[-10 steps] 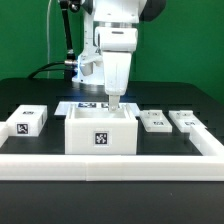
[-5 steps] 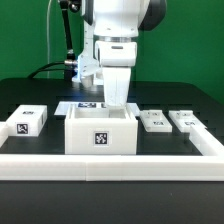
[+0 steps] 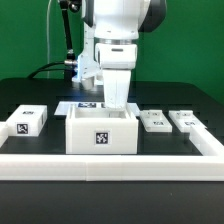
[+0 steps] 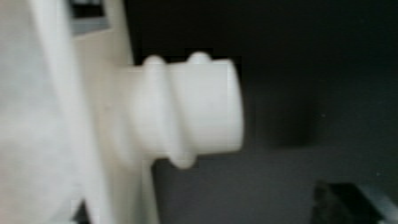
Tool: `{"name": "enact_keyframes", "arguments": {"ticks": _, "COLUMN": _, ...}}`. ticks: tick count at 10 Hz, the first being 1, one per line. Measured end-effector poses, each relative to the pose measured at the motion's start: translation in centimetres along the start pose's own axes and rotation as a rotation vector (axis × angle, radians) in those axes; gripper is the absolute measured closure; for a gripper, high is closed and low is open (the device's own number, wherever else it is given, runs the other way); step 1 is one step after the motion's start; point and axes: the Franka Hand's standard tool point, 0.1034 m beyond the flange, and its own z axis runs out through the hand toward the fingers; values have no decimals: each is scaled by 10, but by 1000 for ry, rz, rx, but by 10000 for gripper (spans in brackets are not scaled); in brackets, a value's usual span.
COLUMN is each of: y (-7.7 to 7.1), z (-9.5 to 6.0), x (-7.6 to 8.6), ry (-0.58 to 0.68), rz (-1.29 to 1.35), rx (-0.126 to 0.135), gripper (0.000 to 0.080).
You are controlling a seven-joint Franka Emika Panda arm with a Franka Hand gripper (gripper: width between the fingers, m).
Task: Assemble cabinet
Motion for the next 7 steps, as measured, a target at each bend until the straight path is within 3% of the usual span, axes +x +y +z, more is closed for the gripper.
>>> {"name": "enact_keyframes", "arguments": {"ticks": 1, "y": 0, "z": 0, "x": 0, "ry": 0, "rz": 0, "rx": 0, "gripper": 374}}
{"name": "enact_keyframes", "arguments": {"ticks": 2, "y": 0, "z": 0, "x": 0, "ry": 0, "rz": 0, "rx": 0, "gripper": 558}}
{"name": "enact_keyframes", "arguments": {"ticks": 3, "y": 0, "z": 0, "x": 0, "ry": 0, "rz": 0, "rx": 0, "gripper": 558}}
{"name": "enact_keyframes", "arguments": {"ticks": 4, "y": 0, "z": 0, "x": 0, "ry": 0, "rz": 1, "rx": -1, "gripper": 735}}
{"name": "enact_keyframes", "arguments": {"ticks": 7, "y": 1, "z": 0, "x": 0, "ry": 1, "rz": 1, "rx": -6, "gripper": 762}}
